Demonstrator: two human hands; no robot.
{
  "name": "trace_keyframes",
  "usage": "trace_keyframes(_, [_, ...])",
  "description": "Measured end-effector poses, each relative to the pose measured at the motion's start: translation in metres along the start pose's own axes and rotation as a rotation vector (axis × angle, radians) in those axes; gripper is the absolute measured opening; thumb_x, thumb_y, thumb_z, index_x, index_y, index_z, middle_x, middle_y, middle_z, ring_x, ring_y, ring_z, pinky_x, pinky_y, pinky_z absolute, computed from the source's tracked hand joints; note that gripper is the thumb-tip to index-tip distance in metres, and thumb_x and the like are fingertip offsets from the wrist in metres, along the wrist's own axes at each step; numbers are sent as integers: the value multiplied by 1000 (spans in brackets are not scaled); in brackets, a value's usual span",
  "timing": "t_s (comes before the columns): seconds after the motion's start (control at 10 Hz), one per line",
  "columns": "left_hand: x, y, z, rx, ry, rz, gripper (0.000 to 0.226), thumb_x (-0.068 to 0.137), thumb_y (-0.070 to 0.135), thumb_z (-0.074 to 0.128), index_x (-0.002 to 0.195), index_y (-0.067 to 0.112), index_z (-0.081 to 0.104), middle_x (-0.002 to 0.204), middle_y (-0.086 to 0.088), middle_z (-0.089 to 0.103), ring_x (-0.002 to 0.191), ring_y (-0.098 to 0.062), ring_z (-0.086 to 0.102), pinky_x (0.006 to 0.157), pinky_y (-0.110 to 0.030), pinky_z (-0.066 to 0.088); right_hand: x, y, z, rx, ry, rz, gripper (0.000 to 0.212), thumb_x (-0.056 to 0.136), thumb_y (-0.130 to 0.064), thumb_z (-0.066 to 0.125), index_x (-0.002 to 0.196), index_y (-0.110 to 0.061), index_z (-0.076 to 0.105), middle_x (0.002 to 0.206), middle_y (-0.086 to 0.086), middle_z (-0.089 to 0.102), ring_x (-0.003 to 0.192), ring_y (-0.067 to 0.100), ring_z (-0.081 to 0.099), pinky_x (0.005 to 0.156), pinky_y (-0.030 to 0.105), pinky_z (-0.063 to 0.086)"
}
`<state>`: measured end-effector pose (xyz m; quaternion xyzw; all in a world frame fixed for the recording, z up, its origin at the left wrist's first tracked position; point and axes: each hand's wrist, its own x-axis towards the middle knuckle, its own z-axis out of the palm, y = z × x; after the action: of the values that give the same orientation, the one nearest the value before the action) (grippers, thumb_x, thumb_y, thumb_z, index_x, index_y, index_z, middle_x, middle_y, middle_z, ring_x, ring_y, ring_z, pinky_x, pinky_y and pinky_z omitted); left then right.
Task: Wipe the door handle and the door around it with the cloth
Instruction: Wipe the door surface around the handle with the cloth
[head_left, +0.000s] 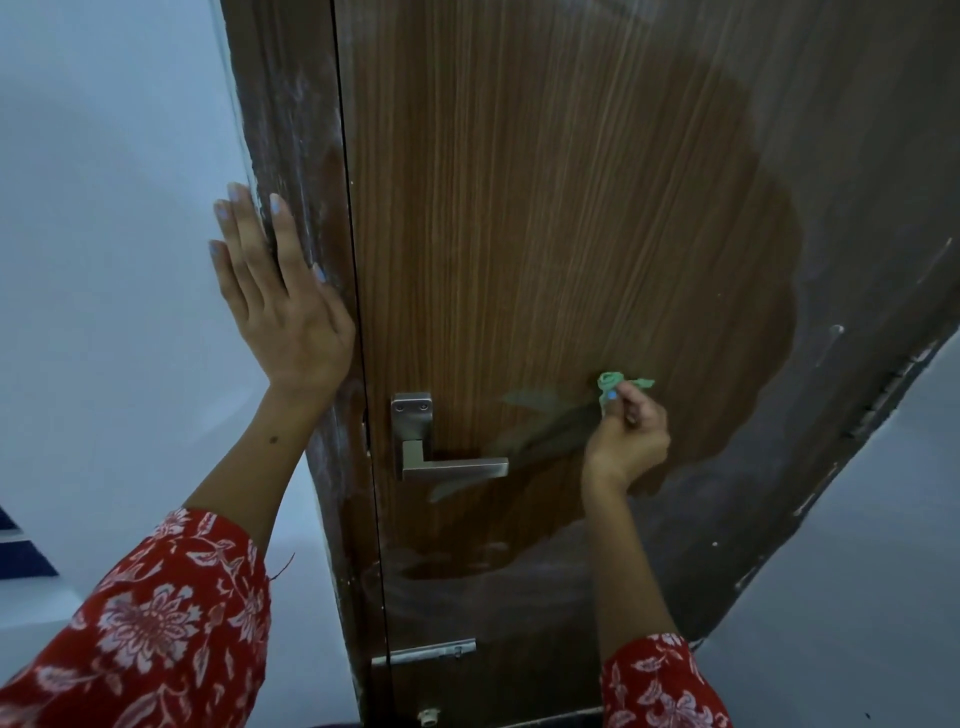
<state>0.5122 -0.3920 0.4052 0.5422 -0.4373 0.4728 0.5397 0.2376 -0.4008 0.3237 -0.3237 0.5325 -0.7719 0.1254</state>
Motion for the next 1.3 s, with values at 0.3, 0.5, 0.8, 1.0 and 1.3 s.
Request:
trace_keyframes(0.3, [1,0,-1,-1,2,1,46,98,8,41,142,-3,38,146,-29,38,138,-43,33,117,-49,24,-16,-1,6,76,-99,32,25,82,3,63,92,-19,65,102,10,65,85,10,63,73,5,48])
trace_keyframes(0.5, [0,-2,-1,-6,3,0,46,97,7,42,142,-3,38,146,-29,38,138,-43,33,117,-48,23,-51,1,12,-106,-401,-384,26,82,7,57,97,-10,70,103,1,59,94,9,58,86,13,47])
trace_keyframes(0.8, [0,-1,-2,10,7,5,46,96,5,44,141,-4,39,145,-30,40,137,-43,35,116,-48,25,-56,8,5,-248,-590,-651,27,79,7,55,97,-7,70,102,8,60,96,15,55,86,14,44])
trace_keyframes(1.0, [0,1,-2,3,10,3,46,96,4,42,141,-3,40,144,-29,40,137,-43,35,116,-48,25,-45,-4,9,-71,-194,-121,24,80,7,60,99,-6,68,104,1,52,92,16,61,82,13,50])
trace_keyframes(1.3, [0,2,-3,-15,1,8,47,94,1,42,141,-5,39,144,-32,38,137,-46,34,117,-48,23,-19,11,-5,-37,-37,70,21,81,0,65,98,-12,68,100,3,62,92,14,63,78,12,50])
